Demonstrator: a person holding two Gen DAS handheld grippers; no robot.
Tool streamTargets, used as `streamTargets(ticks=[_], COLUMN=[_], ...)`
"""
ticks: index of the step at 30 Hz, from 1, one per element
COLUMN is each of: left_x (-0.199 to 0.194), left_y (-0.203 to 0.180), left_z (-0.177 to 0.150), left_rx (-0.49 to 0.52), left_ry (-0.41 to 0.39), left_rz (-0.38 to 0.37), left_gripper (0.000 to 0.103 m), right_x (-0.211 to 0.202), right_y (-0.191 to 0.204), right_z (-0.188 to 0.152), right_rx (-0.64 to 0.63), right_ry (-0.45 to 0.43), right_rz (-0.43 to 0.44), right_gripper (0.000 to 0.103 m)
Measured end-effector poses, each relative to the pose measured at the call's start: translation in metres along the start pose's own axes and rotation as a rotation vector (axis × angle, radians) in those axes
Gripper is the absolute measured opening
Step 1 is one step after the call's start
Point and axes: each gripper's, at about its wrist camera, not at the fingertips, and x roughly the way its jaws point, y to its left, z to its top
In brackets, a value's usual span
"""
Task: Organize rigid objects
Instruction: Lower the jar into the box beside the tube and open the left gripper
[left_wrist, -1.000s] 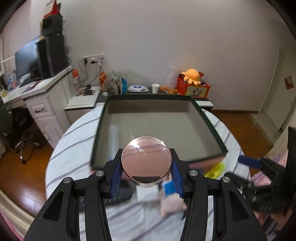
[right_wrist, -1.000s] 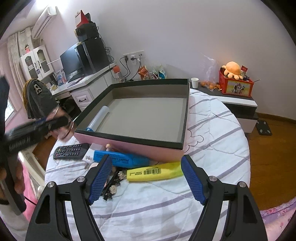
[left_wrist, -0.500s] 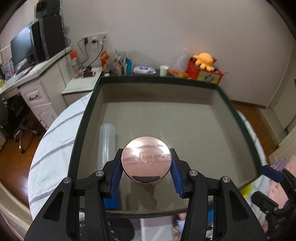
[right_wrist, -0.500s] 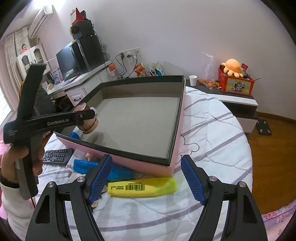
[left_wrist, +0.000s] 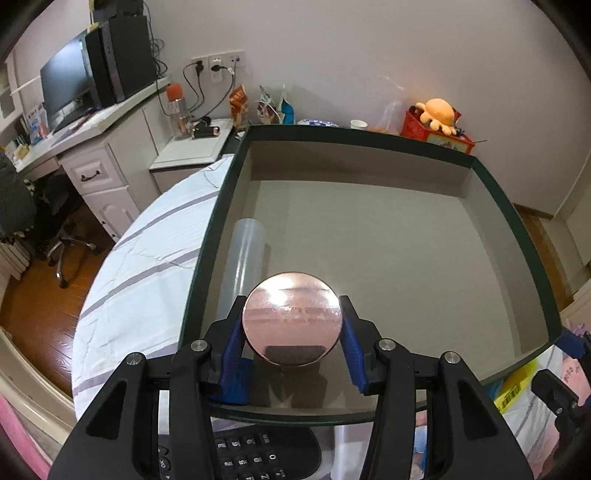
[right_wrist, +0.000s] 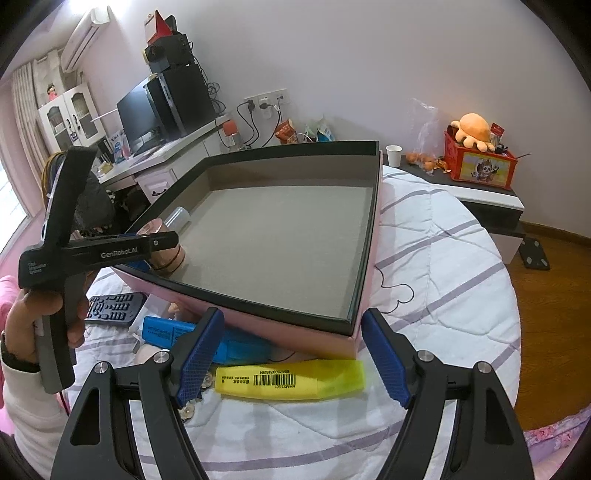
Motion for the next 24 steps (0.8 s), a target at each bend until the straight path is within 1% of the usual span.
streamTargets(ticks=[3, 4, 6, 8, 10, 13, 14, 17, 20, 24], left_x=[-0.003, -0.004, -0.011, -0.022, -0.035, -0.062, -0.071, -0.097, -0.123, -0.142], left_y=[0.001, 0.001, 0.003, 0.004, 0.005, 0.009, 0.012, 0.019, 0.03, 0.042], left_z=[-0.001, -0.002, -0.003, -0.004, -0.005, -0.012, -0.016, -0.029, -0.046, -0.064], left_rx=[-0.006, -0.005, -0.015, -0.018, -0.016, -0.021, -0.021, -0.018, -0.021, -0.014], left_ry=[0.0, -0.002, -0.014, -0.036, -0.065, -0.112, -0.127, -0.166, -0.196, -0.203], left_rz=[0.009, 0.016, 0.003, -0.005, -0.009, -0.028, -0.031, -0.005, 0.008, 0.035], left_gripper=[0.053, 0.056, 0.06, 0.07, 0.078, 0.084, 0.089, 0.098, 0.103, 0.103], right_x=[-0.002, -0.003, -0.005, -0.009, -0.012, -0.018, -0.021, -0.028, -0.036, -0.046], right_y=[0.003, 0.003, 0.004, 0.005, 0.007, 0.011, 0.013, 0.019, 0.028, 0.043], right_z=[-0.001, -0.001, -0.002, -0.002, -0.003, -0.003, -0.004, -0.005, -0.008, -0.014], right_rx=[-0.007, -0.007, -0.007, -0.01, -0.012, -0.015, -0.016, -0.025, -0.036, -0.047], right_ry=[-0.001, -0.002, -0.003, -0.008, -0.012, -0.021, -0.028, -0.036, -0.047, -0.052], right_rz=[-0.005, -0.005, -0.005, -0.012, -0.019, -0.026, -0.029, -0.042, -0.05, -0.051], right_gripper=[0.078, 0.078, 0.078, 0.078, 0.078, 0.078, 0.078, 0.078, 0.078, 0.078])
